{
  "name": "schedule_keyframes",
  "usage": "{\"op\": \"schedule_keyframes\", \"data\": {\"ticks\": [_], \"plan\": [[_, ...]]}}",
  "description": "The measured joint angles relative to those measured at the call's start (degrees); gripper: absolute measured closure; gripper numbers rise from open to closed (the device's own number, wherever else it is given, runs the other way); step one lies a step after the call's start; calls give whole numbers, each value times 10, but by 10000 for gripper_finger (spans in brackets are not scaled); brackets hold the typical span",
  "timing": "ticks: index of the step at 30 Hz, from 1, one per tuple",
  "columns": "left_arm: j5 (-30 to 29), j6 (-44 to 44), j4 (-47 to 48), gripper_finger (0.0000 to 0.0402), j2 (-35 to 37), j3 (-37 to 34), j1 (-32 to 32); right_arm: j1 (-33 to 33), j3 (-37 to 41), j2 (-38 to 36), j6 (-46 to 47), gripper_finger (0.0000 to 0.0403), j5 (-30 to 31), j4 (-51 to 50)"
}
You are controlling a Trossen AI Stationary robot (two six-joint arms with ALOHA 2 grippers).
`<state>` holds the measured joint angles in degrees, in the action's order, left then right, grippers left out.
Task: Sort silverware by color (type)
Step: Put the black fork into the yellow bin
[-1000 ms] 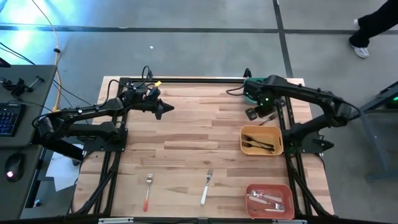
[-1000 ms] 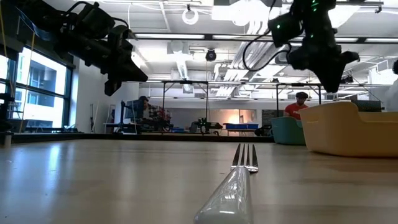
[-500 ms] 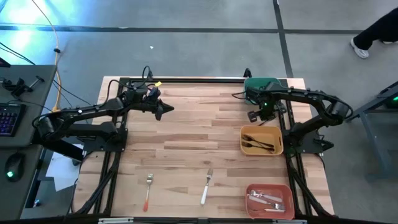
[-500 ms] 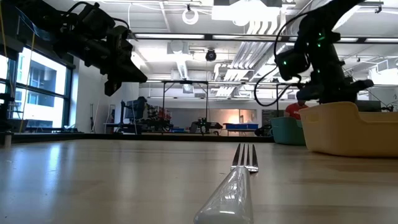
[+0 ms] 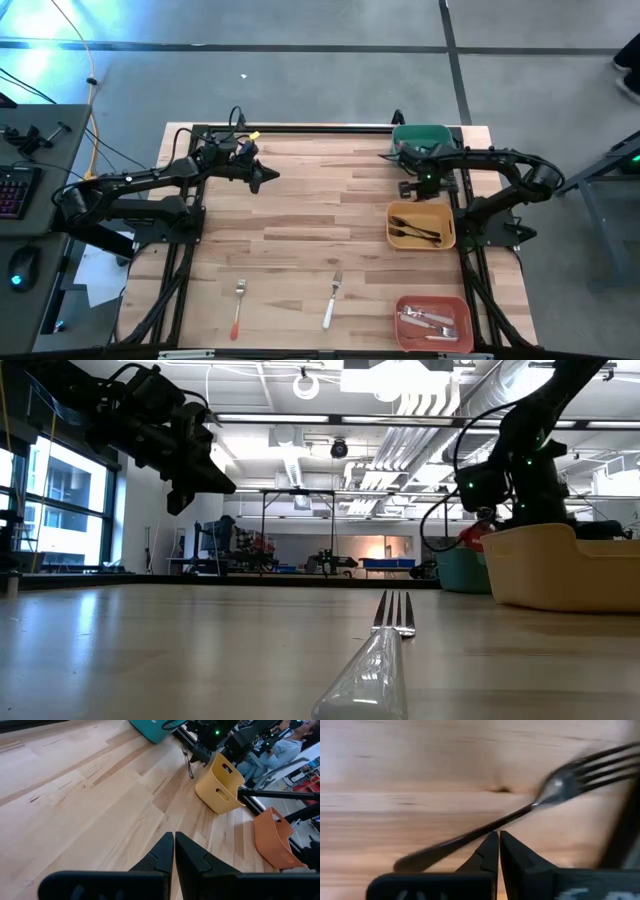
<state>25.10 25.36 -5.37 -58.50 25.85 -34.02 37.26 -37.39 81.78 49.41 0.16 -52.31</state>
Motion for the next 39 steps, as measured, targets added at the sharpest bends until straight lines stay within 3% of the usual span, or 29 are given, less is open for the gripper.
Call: {"op": "schedule_keyframes", "data": {"ticks": [8,12,18,23,30,39], "plan": [[-1,0,0,392,0,0,0,-2,-9,0,-68,403,-118,142],[-1,1,0,392,0,0,0,-2,-69,-6,-148,403,-132,115],[-2,-3,10,392,0,0,0,-1,-175,-8,-397,383,-71,-37],[-2,-19,24,392,0,0,0,-1,-167,-8,-571,328,-46,-81],[-2,-20,28,392,0,0,0,-12,-113,-7,-709,279,34,-59],[-2,-21,30,392,0,0,0,-13,-68,-7,-798,277,12,8]]}}
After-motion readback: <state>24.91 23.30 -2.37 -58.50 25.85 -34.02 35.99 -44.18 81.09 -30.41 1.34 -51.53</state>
